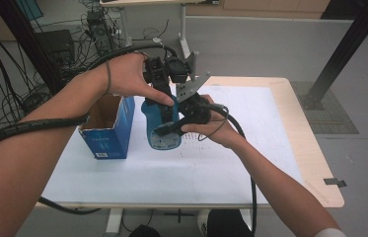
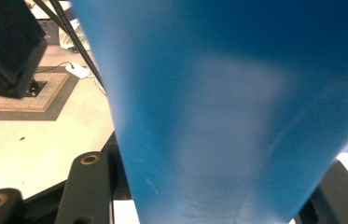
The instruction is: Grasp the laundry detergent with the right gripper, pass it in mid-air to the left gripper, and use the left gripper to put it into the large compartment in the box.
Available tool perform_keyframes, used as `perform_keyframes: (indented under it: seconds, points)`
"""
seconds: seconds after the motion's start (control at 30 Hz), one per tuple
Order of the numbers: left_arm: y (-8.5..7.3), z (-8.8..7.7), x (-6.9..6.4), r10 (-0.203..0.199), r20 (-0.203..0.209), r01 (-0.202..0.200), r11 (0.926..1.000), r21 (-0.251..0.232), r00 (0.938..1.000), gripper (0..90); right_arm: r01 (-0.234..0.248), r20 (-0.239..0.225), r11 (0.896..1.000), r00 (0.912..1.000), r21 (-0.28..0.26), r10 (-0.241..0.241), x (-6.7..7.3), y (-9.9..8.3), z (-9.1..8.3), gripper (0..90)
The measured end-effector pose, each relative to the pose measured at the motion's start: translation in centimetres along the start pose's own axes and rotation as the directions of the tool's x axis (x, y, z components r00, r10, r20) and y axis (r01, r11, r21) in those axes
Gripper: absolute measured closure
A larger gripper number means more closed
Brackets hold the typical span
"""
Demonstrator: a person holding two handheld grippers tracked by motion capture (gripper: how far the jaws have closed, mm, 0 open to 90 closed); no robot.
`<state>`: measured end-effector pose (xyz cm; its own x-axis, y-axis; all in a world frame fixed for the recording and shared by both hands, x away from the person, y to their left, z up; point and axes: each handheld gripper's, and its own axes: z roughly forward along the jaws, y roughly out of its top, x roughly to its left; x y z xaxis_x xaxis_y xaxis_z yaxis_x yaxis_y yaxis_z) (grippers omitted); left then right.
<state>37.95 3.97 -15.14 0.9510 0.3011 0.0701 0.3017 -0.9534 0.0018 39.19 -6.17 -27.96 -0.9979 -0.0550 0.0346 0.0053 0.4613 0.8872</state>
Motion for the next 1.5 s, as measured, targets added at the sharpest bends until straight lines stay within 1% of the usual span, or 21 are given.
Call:
perform_keyframes:
  seconds: [0.63, 1.13, 1.2, 1.5]
  points:
    - [-0.21, 0.05, 0.10, 0.001, 0.001, -0.001, 1.0000, -0.004, 1.0000, 6.5, 0.000, 0.005, 1.000, 1.0000, 0.004, 0.000, -0.21, -0.09, 0.09, 43.8]
    - [-0.08, -0.01, 0.03, 0.004, -0.007, -0.004, 1.0000, -0.009, 1.0000, 6.7, -0.001, 0.004, 1.000, 1.0000, -0.001, 0.001, -0.20, -0.05, 0.03, 43.8]
    - [-0.09, -0.01, 0.01, 0.003, -0.009, -0.003, 1.0000, -0.009, 1.0000, 6.8, 0.006, 0.005, 1.000, 1.0000, -0.001, -0.006, -0.22, -0.05, 0.04, 43.8]
    - [-0.12, 0.01, -0.01, 0.007, -0.015, -0.007, 1.0000, -0.006, 0.9999, 8.7, 0.003, 0.006, 1.000, 1.0000, 0.000, -0.003, -0.19, -0.04, 0.00, 43.8]
